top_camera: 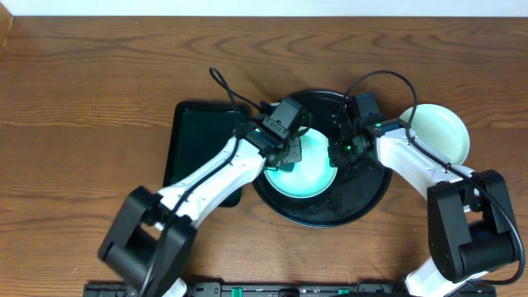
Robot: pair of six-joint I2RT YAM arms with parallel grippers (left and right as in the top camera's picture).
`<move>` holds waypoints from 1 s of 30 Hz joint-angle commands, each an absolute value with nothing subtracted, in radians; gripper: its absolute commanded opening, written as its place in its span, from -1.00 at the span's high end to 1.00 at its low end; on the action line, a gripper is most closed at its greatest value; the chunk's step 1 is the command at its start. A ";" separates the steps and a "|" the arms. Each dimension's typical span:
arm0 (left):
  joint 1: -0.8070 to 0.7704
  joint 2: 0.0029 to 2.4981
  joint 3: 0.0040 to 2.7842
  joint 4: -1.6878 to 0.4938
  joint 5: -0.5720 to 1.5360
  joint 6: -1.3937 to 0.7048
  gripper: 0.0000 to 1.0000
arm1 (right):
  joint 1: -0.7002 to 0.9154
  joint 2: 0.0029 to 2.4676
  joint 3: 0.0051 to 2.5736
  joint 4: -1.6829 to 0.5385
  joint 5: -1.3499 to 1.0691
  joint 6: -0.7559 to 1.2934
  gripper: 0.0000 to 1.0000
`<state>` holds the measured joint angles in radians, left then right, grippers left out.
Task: Clean dirty plates on tray and stack at the side
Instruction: 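Scrub the sponge across the plate center while right gripper holds rim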
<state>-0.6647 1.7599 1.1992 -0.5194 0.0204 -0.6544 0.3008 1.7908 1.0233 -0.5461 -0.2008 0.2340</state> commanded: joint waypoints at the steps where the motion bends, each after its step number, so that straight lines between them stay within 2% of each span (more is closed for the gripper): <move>1: -0.665 1.827 1.195 -0.522 -0.012 -0.649 0.85 | 0.309 1.803 1.018 -0.549 -0.207 0.231 0.97; 18: -0.695 1.916 1.195 -0.511 0.158 -0.652 0.86 | 0.309 1.803 1.018 -0.548 -0.207 0.231 0.97; 30: -0.695 1.746 1.195 -0.511 0.136 -0.647 0.85 | 0.309 1.803 1.018 -0.547 -0.207 0.231 0.97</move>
